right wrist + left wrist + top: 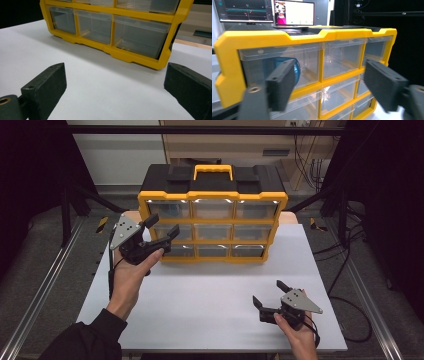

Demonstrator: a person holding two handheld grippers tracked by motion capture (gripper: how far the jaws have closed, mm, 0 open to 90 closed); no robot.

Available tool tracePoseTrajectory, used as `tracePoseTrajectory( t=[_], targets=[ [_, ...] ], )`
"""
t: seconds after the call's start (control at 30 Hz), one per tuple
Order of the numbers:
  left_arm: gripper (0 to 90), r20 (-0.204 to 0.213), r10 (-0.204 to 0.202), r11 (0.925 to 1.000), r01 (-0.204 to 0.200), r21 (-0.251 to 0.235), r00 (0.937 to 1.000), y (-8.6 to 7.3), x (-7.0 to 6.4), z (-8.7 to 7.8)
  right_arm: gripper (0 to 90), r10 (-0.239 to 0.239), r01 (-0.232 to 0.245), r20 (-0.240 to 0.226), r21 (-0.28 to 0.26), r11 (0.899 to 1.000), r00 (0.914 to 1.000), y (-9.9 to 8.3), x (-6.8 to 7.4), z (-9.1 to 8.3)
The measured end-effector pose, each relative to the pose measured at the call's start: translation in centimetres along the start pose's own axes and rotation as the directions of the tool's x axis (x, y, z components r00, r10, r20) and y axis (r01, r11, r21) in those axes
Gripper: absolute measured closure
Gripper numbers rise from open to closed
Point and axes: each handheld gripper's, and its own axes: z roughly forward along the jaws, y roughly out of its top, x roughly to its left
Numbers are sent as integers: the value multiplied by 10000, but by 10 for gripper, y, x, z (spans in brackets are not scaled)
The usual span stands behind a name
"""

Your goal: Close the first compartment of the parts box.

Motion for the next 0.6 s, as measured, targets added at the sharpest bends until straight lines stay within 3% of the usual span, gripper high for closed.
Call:
tracePoseTrajectory(
  t=[0.23, 0.6],
  targets=[
    [87, 348, -24, 9999, 29, -145, 9994, 0, -4, 2, 42, 13, -13, -6, -28, 10000, 10000, 0, 0, -1],
    [32, 623, -13, 9996, 32, -290, 9981, 0, -3, -1, 40, 37, -37, -20, -49, 10000, 10000, 0, -1, -1]
  ],
)
